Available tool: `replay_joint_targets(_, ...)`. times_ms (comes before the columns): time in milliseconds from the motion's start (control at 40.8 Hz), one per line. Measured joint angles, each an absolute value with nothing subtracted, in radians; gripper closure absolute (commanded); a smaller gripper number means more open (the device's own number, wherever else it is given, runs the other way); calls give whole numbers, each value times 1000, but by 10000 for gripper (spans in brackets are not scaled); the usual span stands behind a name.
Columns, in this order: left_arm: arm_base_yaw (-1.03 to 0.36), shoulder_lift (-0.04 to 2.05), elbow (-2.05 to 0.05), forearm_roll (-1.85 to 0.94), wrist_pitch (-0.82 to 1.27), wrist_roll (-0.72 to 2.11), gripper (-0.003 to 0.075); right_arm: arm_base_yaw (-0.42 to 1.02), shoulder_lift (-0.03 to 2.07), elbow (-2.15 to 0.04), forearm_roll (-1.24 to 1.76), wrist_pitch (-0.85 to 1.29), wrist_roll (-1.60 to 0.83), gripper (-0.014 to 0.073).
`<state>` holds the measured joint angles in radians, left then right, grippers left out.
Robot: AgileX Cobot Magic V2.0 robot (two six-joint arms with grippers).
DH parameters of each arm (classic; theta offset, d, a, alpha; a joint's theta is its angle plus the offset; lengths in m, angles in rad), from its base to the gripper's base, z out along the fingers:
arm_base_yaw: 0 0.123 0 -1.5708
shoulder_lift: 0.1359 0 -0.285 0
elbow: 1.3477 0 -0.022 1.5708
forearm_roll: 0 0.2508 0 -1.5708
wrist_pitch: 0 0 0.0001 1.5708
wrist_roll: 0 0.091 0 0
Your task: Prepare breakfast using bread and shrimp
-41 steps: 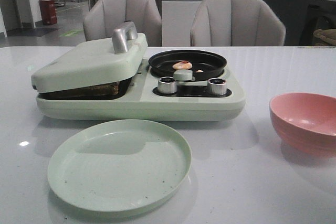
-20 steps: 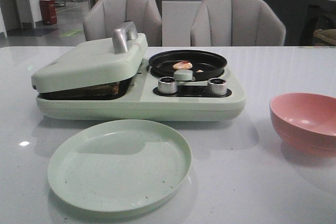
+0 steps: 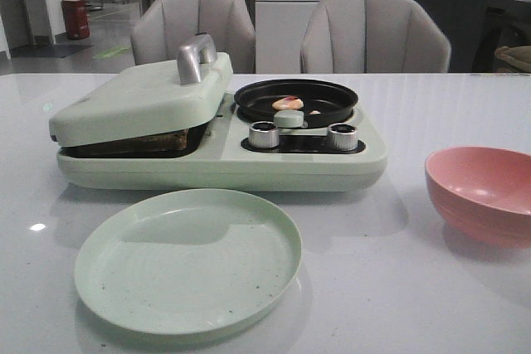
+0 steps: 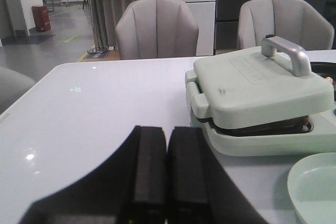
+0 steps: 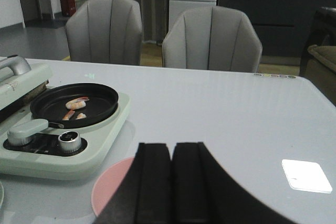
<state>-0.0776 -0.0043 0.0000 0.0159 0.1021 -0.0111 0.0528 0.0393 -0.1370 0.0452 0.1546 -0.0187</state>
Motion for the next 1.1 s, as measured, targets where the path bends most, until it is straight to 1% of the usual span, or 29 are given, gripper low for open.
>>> replay_joint_targets(147,-78,-4,0,16,102,-11,619,43,-8,-1,45,47,-19,559)
replay_joint_targets(221,-78,-4,0,16,100,-11,619,28,-10,27,45,40,-19,559)
replay_joint_targets(392,-78,-4,0,16,100,-11,619,6,-10,29,45,39,-19,559)
replay_joint_targets(1104,-78,-4,0,16,100,-11,619,6,-10,29,91,30,-19,559)
